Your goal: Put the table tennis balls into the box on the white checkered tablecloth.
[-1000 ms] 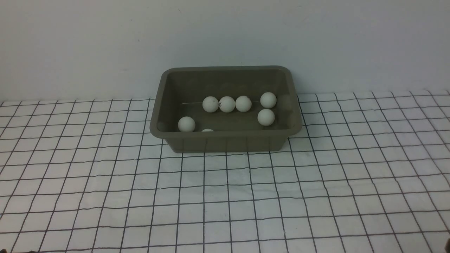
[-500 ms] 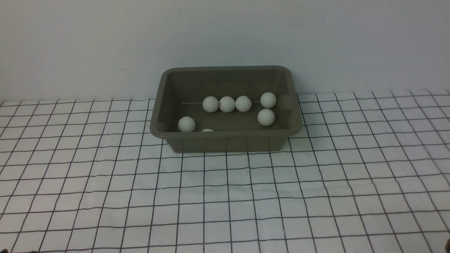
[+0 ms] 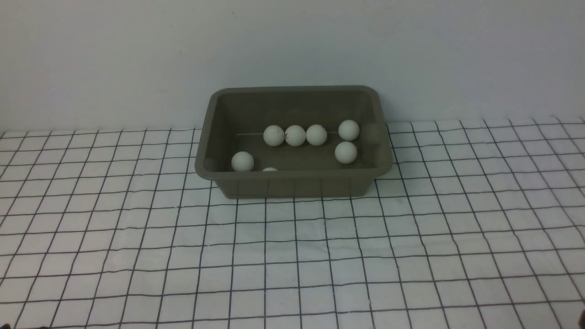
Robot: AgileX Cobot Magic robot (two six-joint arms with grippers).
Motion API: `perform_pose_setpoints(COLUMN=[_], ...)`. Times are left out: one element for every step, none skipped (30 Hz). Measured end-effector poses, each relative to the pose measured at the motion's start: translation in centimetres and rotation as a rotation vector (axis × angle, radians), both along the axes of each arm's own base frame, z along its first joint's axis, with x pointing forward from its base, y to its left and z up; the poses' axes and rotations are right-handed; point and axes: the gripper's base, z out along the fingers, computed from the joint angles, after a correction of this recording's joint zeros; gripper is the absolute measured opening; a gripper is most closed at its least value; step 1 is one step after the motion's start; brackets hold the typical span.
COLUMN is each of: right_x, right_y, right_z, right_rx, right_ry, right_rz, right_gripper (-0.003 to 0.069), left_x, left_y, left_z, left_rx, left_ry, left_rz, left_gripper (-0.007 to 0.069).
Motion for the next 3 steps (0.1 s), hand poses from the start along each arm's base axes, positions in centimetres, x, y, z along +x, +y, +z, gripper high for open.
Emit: perform_pose_setpoints(right_x=[0.00,0.00,0.00], right_y=[0.00,0.00,0.00], right_z=[0.00,0.00,0.00], right_rx=[0.000,0.000,0.000], right_ry=[0.000,0.000,0.000], right_rz=[0.000,0.000,0.000], right_gripper=[0.0515,0.0515,0.0515], left_x=[0.00,0.00,0.00], left_y=[0.00,0.00,0.00], left_z=[0.00,0.00,0.00], left_rx=[0.000,0.000,0.000], left_ry=[0.000,0.000,0.000], left_rz=[0.000,0.000,0.000], left_gripper=[0.0279,0.0279,0.0279])
